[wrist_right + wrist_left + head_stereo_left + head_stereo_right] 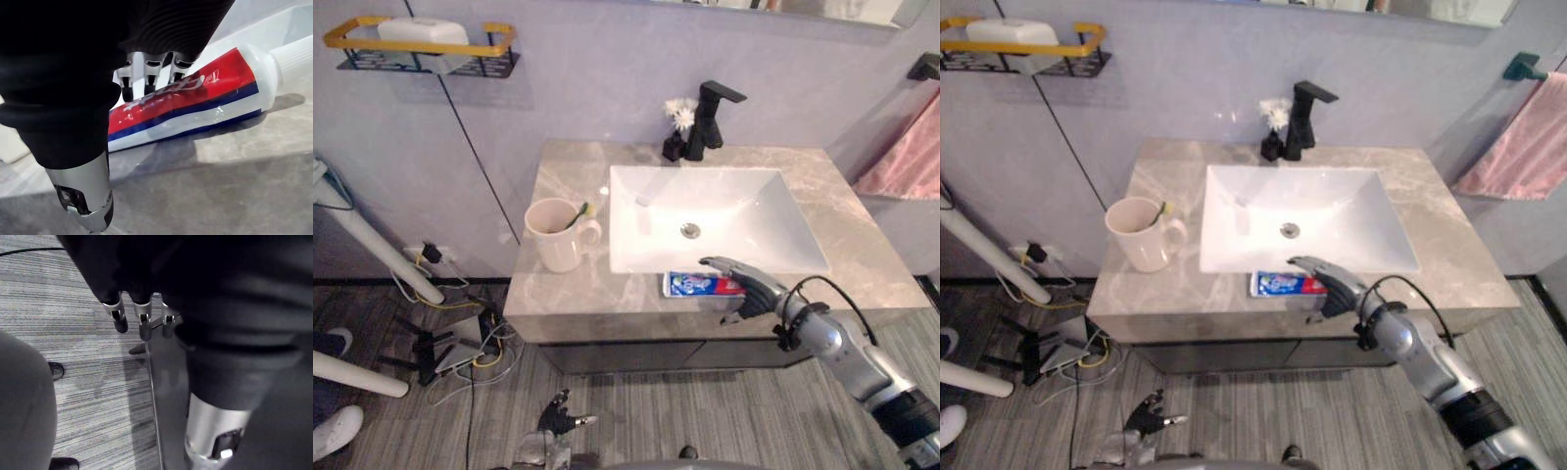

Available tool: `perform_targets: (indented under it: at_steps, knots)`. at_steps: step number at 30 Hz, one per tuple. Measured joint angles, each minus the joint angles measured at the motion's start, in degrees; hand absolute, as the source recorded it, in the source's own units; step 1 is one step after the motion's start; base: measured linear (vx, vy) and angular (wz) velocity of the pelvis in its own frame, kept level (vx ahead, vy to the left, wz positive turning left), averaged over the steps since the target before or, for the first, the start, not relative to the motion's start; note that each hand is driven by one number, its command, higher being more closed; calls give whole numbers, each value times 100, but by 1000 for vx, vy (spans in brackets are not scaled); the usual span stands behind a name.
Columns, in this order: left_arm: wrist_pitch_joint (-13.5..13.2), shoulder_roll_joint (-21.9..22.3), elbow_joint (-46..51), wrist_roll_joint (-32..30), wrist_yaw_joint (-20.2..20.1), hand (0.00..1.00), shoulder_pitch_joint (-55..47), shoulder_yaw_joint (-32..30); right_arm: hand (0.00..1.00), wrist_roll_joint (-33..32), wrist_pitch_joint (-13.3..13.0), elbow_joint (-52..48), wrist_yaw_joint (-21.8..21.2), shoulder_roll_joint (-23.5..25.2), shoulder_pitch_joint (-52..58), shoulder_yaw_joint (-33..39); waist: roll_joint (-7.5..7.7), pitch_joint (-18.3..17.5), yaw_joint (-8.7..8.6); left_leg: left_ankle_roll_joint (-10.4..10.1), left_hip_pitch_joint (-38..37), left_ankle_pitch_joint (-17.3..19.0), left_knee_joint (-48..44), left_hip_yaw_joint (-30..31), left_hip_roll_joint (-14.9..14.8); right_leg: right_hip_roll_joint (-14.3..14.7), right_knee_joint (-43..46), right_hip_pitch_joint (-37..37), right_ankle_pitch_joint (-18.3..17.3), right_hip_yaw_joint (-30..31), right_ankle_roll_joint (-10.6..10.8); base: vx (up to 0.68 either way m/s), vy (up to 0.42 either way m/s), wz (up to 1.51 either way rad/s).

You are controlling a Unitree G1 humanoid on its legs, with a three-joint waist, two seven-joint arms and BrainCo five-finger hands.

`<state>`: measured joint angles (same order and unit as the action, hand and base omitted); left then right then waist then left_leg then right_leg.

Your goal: Organize washtable

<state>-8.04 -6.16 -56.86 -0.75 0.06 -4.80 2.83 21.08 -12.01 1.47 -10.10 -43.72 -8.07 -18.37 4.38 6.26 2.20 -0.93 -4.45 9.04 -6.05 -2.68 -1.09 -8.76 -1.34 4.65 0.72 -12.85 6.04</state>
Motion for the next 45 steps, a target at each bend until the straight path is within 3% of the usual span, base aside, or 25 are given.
perform_targets:
  at_steps: [4,5,13,19,33,41,45]
  knots:
    - [12,0,-3,0,-3,0,2,0,0,242,8,-2,22,0,2,52,1,0,-4,-1,-1,-1,1,-2,0,0,-2,0,0,5,0,0,0,0]
    - [13,-1,-3,0,-4,0,2,0,100,259,9,-2,27,-1,2,60,1,0,-5,-1,-1,-1,1,-2,0,0,-3,0,0,6,0,0,0,0]
    - [31,-4,-11,0,-7,0,9,-1,100,683,-19,-85,231,-7,12,190,7,3,-12,-1,1,-1,13,-2,2,-1,-12,-2,1,7,1,0,0,0]
    - [34,-19,-80,1,-12,0,21,0,100,676,-34,-244,233,-8,116,217,13,8,-101,-8,4,-20,22,0,3,-2,-13,-3,4,10,4,0,0,0]
    - [35,-29,-116,9,-12,0,44,-1,100,648,10,-259,285,70,260,463,29,23,-124,-23,-4,-108,162,50,6,0,-21,-32,4,-26,4,0,-1,0]
    - [32,-14,-121,14,16,0,41,-91,100,910,16,-283,891,539,485,872,19,29,-138,-23,14,-107,162,84,6,-1,-23,-31,4,-58,4,0,-3,1]
    - [25,1,-116,147,150,0,-27,-419,100,935,7,-581,1173,812,602,1065,-10,35,-145,-23,21,-107,160,93,6,-3,-22,-31,4,-73,4,0,0,0]
